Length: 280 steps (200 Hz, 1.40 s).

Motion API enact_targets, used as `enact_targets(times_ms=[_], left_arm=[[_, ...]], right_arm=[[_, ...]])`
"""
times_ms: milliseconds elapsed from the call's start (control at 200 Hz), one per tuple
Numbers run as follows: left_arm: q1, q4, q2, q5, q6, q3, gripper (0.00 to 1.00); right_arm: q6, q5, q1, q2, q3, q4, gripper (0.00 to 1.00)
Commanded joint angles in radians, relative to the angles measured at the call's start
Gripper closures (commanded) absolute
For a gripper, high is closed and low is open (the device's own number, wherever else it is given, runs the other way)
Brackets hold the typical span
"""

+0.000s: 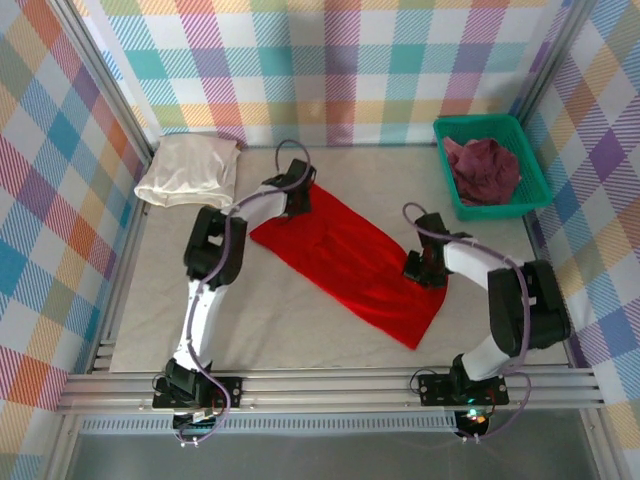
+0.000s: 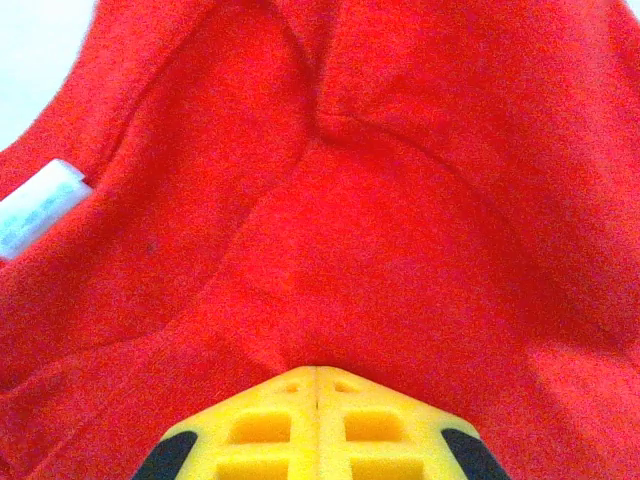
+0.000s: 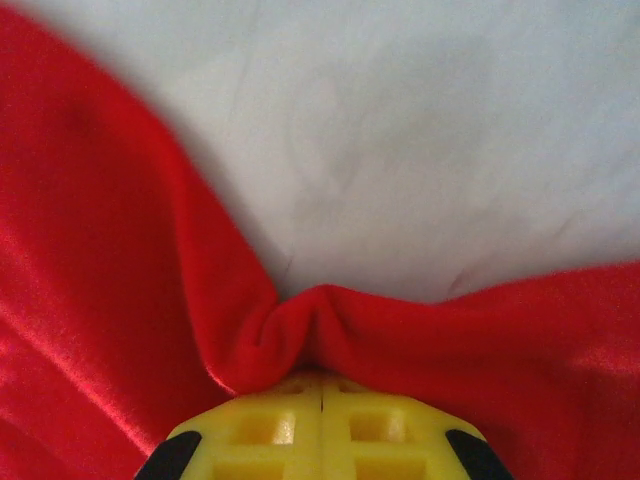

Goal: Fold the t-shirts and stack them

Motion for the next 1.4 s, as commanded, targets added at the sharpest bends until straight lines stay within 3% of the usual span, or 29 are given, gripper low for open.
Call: enact_targets(times_ms=[0,150,235,355,440,560,610,670,875,980,1160,1330,1395], left_arm=[[0.014,-0.165,0.168,0.064,0.106,0.327,0.96],[0.012,-0.247,0.406,0.169,0.121,0.78,0.93],[0.01,-0.196,0.408,0.215,0.118,0.786,0.92],[0.018,-0.215,0.336,0.156,0.125,0.774,0.94],[0.035,-0.164,0.173,0.079,0.101,0.615,0.95],[0.062,0.177,-0.211,0.088,0.033,0.06,0.92],[0.062,0.27,-0.332,0.089,0.009,-0.101,0.9],[0.06,0.26,-0.418,0.088,-0.04,-0.223,0.9],[0.045,0.26,-0.544,0.015,-0.224,-0.574,0.98],[0.041,0.252,-0.511,0.022,-0.262,-0.623,1.0],[0.041,0.229,-0.426,0.014,-0.268,-0.588,1.0],[0.049,0.102,-0.26,0.043,-0.25,-0.404,1.0],[0.052,0.104,-0.18,0.08,-0.223,-0.33,1.0]], right_arm=[[0.11,-0.062,0.118,-0.045,-0.098,-0.032,1.0],[0.185,-0.137,0.352,-0.081,-0.153,0.049,0.98],[0.132,-0.162,0.442,-0.141,-0.114,0.064,0.96],[0.118,-0.04,0.429,-0.282,-0.064,-0.01,0.96],[0.102,0.019,0.344,-0.325,-0.001,-0.094,0.97],[-0.002,0.039,0.279,-0.27,0.11,-0.079,0.97],[-0.063,0.018,0.271,-0.187,0.184,-0.056,0.98],[-0.122,-0.005,0.27,-0.073,0.287,-0.051,1.0],[-0.218,-0.015,0.262,0.361,0.687,-0.101,1.0],[-0.231,-0.016,0.254,0.54,0.855,-0.144,1.0],[-0.22,-0.024,0.216,0.665,0.946,-0.122,1.0],[-0.119,-0.047,0.161,0.673,0.864,-0.062,1.0],[-0.079,0.009,0.143,0.652,0.809,-0.031,1.0]])
